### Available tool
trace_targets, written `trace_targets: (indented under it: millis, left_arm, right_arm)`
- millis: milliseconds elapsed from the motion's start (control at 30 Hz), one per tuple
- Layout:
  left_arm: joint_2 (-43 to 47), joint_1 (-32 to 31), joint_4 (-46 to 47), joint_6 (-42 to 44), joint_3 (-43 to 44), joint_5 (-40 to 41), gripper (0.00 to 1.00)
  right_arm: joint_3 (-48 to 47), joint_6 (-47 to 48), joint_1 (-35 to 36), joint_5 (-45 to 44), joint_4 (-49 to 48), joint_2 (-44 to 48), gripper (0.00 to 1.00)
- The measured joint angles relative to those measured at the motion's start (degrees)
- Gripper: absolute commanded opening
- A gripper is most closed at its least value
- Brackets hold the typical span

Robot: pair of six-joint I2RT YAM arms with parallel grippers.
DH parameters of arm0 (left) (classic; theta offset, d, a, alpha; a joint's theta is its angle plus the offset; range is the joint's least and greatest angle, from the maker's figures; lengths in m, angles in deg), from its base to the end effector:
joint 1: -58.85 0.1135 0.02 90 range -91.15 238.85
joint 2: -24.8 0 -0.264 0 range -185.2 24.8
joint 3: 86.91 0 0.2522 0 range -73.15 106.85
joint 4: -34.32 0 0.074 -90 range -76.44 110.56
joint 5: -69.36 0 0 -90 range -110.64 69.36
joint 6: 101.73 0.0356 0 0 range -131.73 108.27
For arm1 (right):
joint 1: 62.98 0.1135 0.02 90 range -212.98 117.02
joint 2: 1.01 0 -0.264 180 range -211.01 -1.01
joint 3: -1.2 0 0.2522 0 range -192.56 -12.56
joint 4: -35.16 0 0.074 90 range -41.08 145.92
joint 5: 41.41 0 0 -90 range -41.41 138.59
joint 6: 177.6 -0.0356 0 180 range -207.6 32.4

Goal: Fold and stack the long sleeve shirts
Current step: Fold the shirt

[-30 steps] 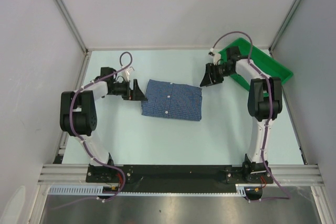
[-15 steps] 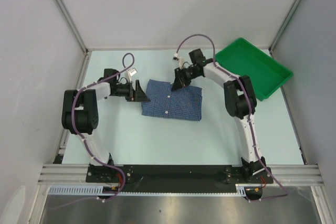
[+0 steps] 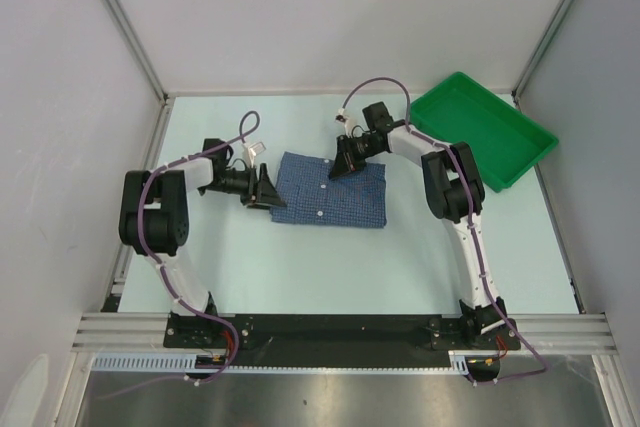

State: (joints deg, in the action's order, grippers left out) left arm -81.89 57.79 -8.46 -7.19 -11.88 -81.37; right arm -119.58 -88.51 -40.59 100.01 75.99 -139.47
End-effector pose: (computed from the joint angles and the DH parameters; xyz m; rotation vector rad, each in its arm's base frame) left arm 0.3344 -0.0372 0.1459 0.3196 2.4684 -1.4427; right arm 0.4592 0.2193 0.1299 -0.7943 2.3779 1.3129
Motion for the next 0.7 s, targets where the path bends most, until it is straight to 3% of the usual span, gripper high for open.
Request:
trace_targets:
  millis: [133, 300, 333, 367, 433, 467, 600, 700]
  left_arm:
    - [-0.9, 0.0, -4.9, 1.1, 0.0, 0.4, 0.52]
    - [-5.6, 0.0, -6.6, 0.3, -0.1, 2.9, 0.33]
    - [-6.3, 0.0, -6.6, -0.2, -0.1, 3.2, 0.28]
    - [-6.8, 0.0, -6.6, -0.4, -0.1, 3.5, 0.13]
    - [-7.4, 0.1, -6.5, -1.6, -0.1, 4.1, 0.01]
    - [-7.4, 0.1, -6.4, -1.7, -0.2, 4.8, 0.0]
    - [-7.4, 0.2, -6.3, -2.1, -0.2, 5.5, 0.01]
    - [-7.1, 0.2, -6.1, -1.6, -0.5, 5.4, 0.42]
  right_arm:
    - [1.1, -1.5, 0.0, 0.0, -1.6, 0.1, 0.18]
    - [1.9, -2.6, 0.0, 0.1, -2.8, 0.4, 0.19]
    - [2.0, -2.6, 0.0, 0.1, -2.9, 0.5, 0.2]
    - [2.0, -2.6, 0.0, 0.1, -3.0, 0.5, 0.25]
    - [2.0, -2.7, 0.0, 0.3, -3.0, 0.7, 0.29]
    - [2.0, -2.6, 0.0, 0.4, -2.9, 0.8, 0.37]
    - [1.0, -2.4, 0.4, 1.4, -1.5, 1.3, 0.59]
    - [-0.9, -1.2, 0.6, 1.3, 0.2, 2.4, 0.68]
